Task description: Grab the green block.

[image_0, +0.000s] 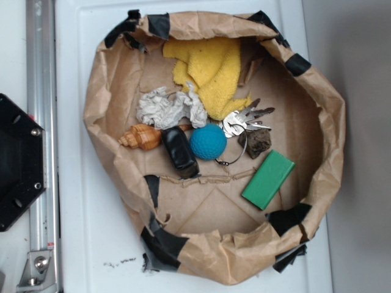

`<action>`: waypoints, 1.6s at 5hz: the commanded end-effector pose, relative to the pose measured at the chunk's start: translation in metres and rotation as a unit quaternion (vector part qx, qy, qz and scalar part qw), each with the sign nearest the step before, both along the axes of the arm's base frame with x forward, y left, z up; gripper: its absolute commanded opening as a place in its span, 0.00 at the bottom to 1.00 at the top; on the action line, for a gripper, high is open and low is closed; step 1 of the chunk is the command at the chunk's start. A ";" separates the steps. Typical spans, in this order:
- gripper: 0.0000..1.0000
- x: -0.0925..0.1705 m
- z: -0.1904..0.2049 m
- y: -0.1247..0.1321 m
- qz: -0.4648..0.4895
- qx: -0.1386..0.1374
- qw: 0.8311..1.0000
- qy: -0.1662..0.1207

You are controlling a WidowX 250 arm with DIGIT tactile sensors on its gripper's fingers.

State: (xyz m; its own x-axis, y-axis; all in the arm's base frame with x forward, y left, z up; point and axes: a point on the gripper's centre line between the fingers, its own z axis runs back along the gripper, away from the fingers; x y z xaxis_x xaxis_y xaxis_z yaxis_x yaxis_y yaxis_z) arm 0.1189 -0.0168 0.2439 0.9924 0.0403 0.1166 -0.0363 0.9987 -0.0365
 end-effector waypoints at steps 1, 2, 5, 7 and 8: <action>1.00 0.000 0.000 0.000 0.000 0.000 1.000 0.000; 1.00 0.037 -0.044 0.017 0.039 0.028 0.998 -0.031; 1.00 0.127 -0.117 0.029 0.263 -0.050 0.955 -0.125; 1.00 0.159 -0.137 0.022 0.328 -0.082 0.937 -0.087; 1.00 0.175 -0.154 -0.001 0.342 -0.088 0.934 -0.062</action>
State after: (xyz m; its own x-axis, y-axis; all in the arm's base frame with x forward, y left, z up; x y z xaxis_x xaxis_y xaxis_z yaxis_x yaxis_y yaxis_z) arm 0.2842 -0.0198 0.0742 0.7130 0.6912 0.1176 -0.6639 0.7195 -0.2039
